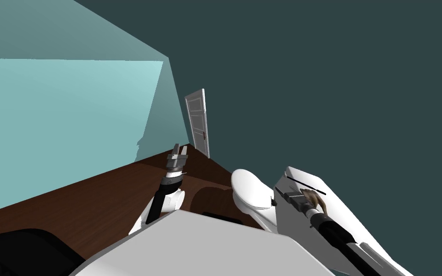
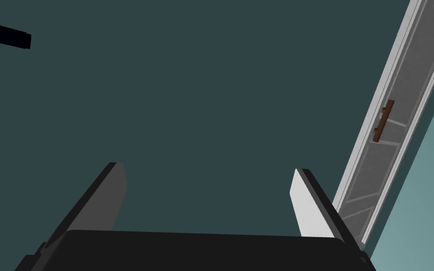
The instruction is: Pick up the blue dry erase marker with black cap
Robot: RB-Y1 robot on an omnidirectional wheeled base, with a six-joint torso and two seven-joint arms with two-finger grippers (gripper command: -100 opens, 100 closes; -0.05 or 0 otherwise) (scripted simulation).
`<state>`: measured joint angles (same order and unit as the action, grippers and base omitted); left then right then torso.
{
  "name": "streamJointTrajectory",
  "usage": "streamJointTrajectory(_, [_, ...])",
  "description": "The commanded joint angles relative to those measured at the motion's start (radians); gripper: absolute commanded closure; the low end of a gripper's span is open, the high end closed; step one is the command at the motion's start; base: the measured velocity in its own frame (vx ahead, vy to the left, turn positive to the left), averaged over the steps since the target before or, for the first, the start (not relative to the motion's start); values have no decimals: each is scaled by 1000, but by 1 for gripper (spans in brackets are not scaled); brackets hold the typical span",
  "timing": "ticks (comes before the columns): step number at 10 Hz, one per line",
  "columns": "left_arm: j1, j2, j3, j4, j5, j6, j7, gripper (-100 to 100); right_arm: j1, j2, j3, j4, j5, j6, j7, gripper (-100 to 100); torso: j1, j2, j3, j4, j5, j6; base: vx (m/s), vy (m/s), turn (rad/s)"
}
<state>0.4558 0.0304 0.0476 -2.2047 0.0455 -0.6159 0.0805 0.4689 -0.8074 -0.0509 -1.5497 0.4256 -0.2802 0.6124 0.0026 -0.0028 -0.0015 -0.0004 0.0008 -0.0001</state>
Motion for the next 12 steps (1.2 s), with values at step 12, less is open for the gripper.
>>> streamJointTrajectory(12, [0, 0, 0, 0, 0, 0, 0, 0, -14, -206, 33, 283, 218, 20, 112, -100, -2, -2, -1, 0, 0, 0, 55, 14, 45])
